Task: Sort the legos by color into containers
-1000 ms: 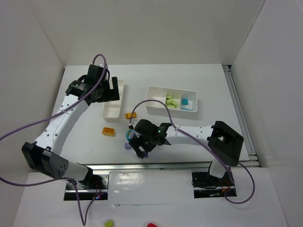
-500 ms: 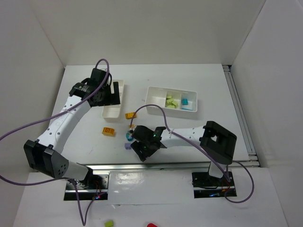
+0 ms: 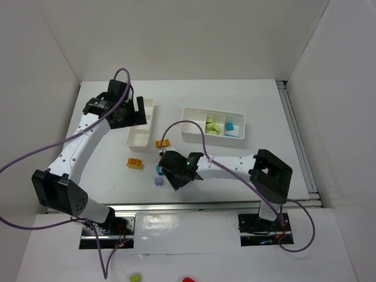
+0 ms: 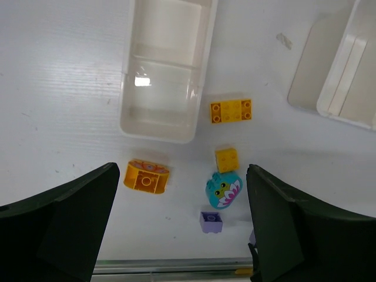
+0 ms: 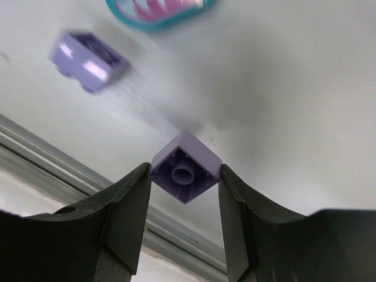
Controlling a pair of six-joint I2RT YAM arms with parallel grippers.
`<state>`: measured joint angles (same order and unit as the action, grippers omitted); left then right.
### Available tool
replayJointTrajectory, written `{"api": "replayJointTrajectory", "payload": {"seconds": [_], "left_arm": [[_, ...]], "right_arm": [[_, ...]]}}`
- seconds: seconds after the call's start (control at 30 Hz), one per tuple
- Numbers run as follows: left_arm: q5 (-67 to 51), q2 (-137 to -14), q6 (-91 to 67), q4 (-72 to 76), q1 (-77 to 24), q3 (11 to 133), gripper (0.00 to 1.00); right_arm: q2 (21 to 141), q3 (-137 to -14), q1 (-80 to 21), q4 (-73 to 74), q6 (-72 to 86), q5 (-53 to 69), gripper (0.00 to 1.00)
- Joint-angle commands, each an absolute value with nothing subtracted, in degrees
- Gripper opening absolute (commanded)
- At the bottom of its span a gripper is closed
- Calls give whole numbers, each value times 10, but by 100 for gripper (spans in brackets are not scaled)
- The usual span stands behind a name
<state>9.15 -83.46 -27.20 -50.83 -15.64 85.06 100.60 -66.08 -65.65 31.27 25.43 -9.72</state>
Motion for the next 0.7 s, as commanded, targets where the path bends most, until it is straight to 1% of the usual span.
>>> {"api": "replayJointTrajectory", "payload": {"seconds": [0.0,0.1,0.13,0.23,0.47,0.57,0.67], "left_arm": [[57,-831,-279,-495,-112,907,98],[111,-842,-291,-517,-112,934,98],[117,-842,-291,-525,-106,950,98],[117,-847,-305,-543,-90,965,98],[146,-814,-340,-550,-58,954,98],[157,-797,-357,-555,-33,961,98],[157,-789,-371,-562,-12,975,98]], "right_arm": [[976,-727,-636,317,222,-137,45],[1020,-805,-599,294,187,-137,45],[1034,-851,-592,288,179,-132,45],[1090,-916,-574,266,148,-120,45],[1247,-1155,-525,251,116,-73,45],[1283,-1186,-519,238,121,-55,45],[1302,-1192,-519,209,127,-34,49]]}}
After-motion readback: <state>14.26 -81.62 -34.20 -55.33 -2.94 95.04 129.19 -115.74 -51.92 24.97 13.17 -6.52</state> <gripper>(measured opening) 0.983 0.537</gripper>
